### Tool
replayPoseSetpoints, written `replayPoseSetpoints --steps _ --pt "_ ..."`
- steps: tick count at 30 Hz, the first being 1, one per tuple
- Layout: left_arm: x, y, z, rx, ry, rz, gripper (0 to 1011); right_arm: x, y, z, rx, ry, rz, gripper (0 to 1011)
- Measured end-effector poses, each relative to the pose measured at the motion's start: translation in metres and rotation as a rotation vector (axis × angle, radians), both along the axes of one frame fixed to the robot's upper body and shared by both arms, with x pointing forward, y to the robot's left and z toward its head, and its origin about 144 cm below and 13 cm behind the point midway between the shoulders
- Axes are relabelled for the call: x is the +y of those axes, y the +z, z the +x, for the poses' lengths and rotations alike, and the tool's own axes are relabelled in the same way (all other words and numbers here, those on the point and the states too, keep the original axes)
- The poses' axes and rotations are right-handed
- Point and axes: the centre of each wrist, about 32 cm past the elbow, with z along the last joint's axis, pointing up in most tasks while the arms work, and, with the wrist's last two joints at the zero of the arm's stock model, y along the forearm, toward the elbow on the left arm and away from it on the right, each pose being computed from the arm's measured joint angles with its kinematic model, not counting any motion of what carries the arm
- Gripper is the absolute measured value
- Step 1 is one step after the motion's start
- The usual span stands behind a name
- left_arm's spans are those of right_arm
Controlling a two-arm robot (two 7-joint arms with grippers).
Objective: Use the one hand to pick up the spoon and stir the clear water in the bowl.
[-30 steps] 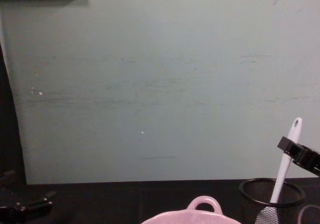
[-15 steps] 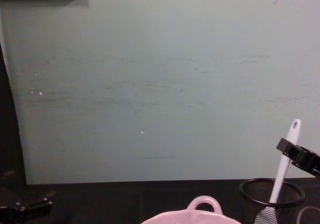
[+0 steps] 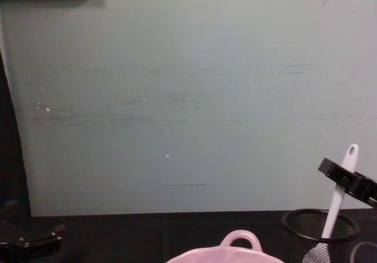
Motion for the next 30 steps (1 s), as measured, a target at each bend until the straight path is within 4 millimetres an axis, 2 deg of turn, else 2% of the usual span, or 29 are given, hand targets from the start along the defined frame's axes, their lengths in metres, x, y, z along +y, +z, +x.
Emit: replayPoseSetpoints --steps 3,4,7,8,10,13,19,30 --pt "0.0000 0.0000 0.0000 0.000 0.000 0.000 1005 0.0000 0.0001 0.0000 0.000 0.000 0.000 498" --pt "0.0000 0.0000 0.0000 0.000 0.000 0.000 1005 0.0000 0.0001 0.0000 -0.001 0.000 0.000 563" --pt "0.0000 0.0000 0.0000 0.000 0.000 0.000 1005 0.0000 0.0002 0.0000 -0.001 0.000 -0.001 643" --pt "0.0000 0.0000 0.0000 0.000 0.000 0.000 1005 0.0000 0.0002 0.0000 -0.001 0.000 -0.001 705" --pt "0.0000 0.0000 0.0000 0.000 0.000 0.000 1005 0.0000 0.0002 0.0000 -0.002 0.000 -0.001 723" --pt "0.0000 0.0000 0.0000 0.000 0.000 0.000 1005 0.0000 0.0002 0.0000 -0.002 -0.001 -0.001 836" --pt "0.0000 0.0000 0.0000 0.000 0.000 0.000 1005 0.0001 0.0002 0.0000 -0.002 -0.001 -0.001 981" --pt "0.0000 0.0000 0.0000 0.000 0.000 0.000 1005 0.0000 0.0003 0.0000 -0.002 -0.001 -0.001 1003"
